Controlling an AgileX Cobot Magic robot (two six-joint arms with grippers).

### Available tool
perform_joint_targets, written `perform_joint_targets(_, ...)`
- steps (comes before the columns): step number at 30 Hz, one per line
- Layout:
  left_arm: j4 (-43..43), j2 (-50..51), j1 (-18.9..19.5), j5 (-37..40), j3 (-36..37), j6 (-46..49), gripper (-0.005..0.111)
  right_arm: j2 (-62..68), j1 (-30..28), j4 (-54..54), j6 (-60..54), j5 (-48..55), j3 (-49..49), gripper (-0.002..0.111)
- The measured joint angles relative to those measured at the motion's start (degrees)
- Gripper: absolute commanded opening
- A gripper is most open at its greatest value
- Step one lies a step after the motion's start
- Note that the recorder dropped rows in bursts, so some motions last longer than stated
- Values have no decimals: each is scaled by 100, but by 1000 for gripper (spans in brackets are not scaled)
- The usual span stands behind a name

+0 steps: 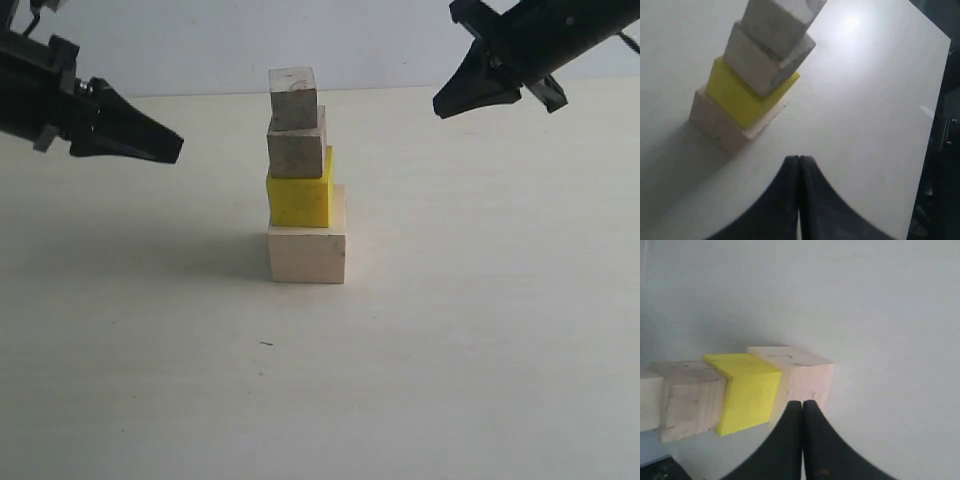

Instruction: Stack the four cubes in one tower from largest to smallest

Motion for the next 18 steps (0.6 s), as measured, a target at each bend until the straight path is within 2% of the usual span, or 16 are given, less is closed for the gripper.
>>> perform_joint_targets(9,-63,0,0,-345,790,130,0,1142,24,578,51,164,0,0)
perform_joint_targets(18,-454,0,0,-349,895,279,0,1386,627,702,140,-132,0,0)
